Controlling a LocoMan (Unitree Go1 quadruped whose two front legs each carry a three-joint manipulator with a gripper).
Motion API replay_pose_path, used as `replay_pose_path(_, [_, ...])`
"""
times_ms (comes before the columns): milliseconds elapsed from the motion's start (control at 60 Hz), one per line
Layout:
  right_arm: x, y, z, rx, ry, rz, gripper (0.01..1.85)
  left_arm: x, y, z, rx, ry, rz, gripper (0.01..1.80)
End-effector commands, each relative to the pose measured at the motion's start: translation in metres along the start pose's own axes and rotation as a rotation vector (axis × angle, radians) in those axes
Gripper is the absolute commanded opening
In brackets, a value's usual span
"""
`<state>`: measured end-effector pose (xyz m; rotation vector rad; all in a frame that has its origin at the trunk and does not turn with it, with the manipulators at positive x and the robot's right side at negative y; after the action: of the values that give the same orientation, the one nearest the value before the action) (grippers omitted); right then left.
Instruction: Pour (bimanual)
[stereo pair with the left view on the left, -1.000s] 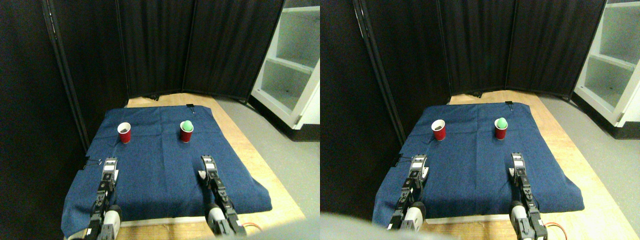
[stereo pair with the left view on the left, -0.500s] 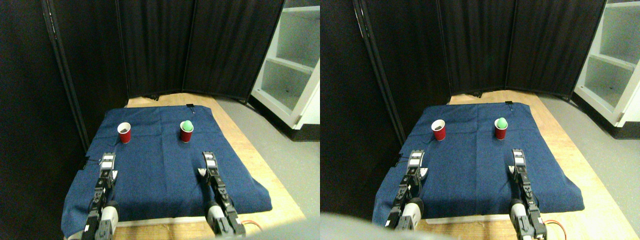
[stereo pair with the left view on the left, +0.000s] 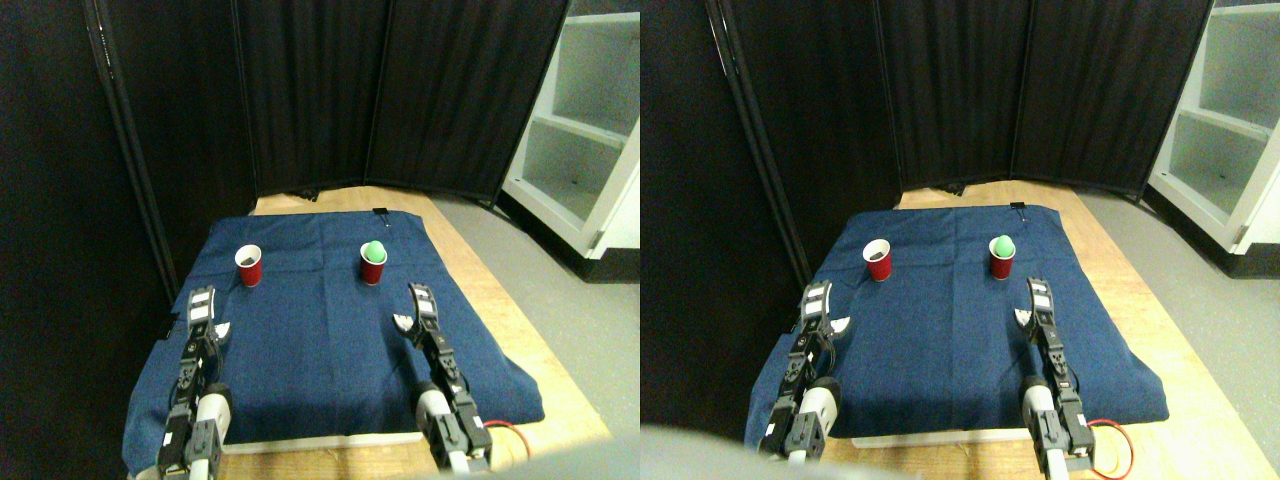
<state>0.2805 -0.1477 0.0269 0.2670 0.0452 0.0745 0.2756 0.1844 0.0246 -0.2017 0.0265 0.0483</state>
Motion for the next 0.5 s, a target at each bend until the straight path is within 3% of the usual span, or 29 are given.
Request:
replay_pose_path(17, [0.005,0.002,0.004,0.092,-0.009,-0.049,0.57,0.007,-0.004,0.004,-0.061,-0.034,0.015,0.73])
replay_pose_path(133, [0.012,-0.002,0.004,0.151,-0.03,-0.041,0.62,0.014,-0.002,0.003,-0.154,-0.045,0.09,0.77])
replay_pose_path(400, [0.027,-0.003,0.004,0.315,-0.071,-0.068,0.73,0.029,-0.002,0.006,-0.322,-0.077,0.182,0.76])
replay_pose_path(500, [0.031,0.0,0.006,0.37,-0.095,-0.044,0.76,0.035,-0.002,0.007,-0.483,-0.106,0.235,0.74])
